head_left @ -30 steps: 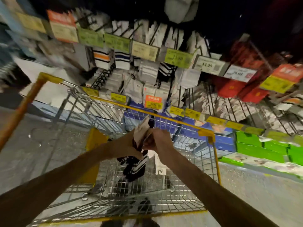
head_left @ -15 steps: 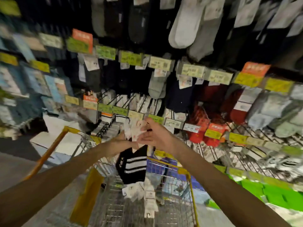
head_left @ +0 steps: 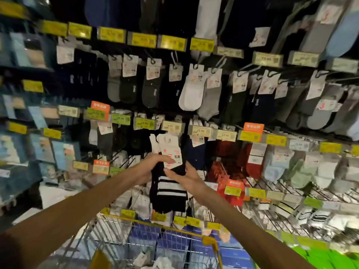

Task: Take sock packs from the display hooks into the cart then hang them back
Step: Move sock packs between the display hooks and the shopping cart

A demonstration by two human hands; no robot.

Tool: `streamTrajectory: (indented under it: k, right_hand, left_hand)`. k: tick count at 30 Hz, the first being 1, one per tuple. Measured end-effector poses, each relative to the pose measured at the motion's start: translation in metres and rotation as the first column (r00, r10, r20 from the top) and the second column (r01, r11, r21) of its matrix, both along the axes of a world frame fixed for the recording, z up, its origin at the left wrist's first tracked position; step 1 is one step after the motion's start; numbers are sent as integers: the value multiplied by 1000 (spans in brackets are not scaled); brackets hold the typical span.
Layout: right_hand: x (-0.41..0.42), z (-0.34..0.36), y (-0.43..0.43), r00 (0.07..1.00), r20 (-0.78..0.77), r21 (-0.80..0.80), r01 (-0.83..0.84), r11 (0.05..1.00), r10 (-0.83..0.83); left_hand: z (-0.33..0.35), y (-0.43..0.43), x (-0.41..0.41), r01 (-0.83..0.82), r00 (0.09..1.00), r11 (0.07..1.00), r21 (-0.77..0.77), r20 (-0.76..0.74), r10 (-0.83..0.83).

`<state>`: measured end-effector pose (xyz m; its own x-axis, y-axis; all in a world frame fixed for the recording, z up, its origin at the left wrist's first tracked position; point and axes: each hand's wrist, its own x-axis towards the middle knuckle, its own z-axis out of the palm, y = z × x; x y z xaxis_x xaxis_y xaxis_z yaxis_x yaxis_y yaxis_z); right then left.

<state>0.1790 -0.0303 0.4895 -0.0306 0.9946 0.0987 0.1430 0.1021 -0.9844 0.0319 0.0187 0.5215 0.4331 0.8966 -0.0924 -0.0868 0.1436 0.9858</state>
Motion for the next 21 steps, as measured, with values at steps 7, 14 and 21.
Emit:
streamTrajectory:
  k: [7,14,21]
  right_hand:
    - [3,-3,23,968,-196,-64,149,987,-159]
    - [11,-29,27,915,-315,-151,213,965,-251]
    - [22,-101,20,859,-332,-469,208,858,-390]
  left_hand:
    - [-3,-11,10,-34,999,999,-5,28,34]
    - [-43,-3,12,-173,985,985,13,16,173]
    - [-109,-2,3,-63,978,983,170,-186,95]
